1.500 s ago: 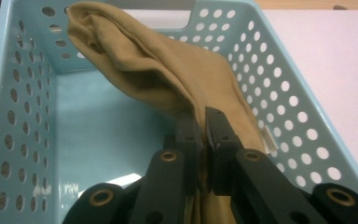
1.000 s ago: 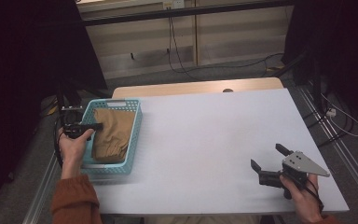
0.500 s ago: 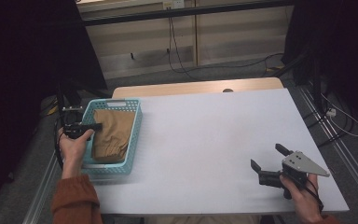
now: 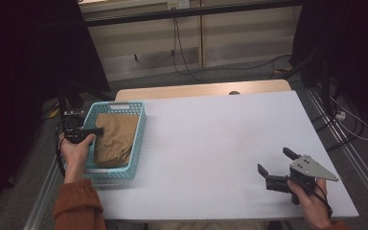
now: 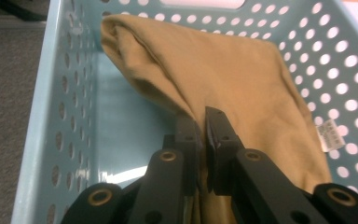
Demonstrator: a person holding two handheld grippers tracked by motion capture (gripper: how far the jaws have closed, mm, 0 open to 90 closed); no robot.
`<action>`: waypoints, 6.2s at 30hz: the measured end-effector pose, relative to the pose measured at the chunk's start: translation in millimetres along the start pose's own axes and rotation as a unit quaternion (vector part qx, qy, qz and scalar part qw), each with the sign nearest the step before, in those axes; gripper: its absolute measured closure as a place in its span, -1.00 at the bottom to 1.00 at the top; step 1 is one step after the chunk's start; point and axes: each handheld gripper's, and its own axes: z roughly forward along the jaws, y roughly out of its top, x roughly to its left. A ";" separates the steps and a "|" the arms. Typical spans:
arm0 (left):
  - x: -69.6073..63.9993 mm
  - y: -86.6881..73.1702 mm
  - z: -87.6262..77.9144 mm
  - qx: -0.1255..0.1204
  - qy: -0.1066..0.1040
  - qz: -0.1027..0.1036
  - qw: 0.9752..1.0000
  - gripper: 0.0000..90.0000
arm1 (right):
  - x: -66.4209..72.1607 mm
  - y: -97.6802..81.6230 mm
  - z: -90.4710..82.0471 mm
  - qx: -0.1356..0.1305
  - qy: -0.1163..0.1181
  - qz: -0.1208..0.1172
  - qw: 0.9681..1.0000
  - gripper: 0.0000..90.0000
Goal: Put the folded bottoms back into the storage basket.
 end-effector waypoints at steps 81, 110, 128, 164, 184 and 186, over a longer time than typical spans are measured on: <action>3.8 0.6 0.6 -0.009 0.025 -0.004 1.000 -0.23 | 0.4 0.5 -0.9 -0.002 0.006 -0.001 1.000 -0.99; 0.8 1.4 -27.3 -0.121 -0.025 0.037 0.992 -0.90 | -0.5 0.0 2.7 -0.001 0.011 0.005 1.000 -0.99; -17.6 -8.8 -52.0 -0.184 -0.063 0.081 0.977 -0.91 | -2.5 -1.2 5.4 0.002 0.010 0.010 1.000 -0.99; -92.0 -75.7 -100.9 -0.202 -0.068 0.140 0.967 -0.93 | 0.5 0.5 4.3 0.004 0.003 0.000 1.000 -0.99; -145.1 -69.3 -87.6 -0.199 -0.141 0.200 0.949 -0.93 | 0.8 1.0 3.7 0.002 0.004 -0.007 1.000 -1.00; -150.4 -67.0 -86.4 -0.202 -0.140 0.202 0.948 -0.93 | 0.8 1.0 3.7 0.002 0.004 -0.007 1.000 -1.00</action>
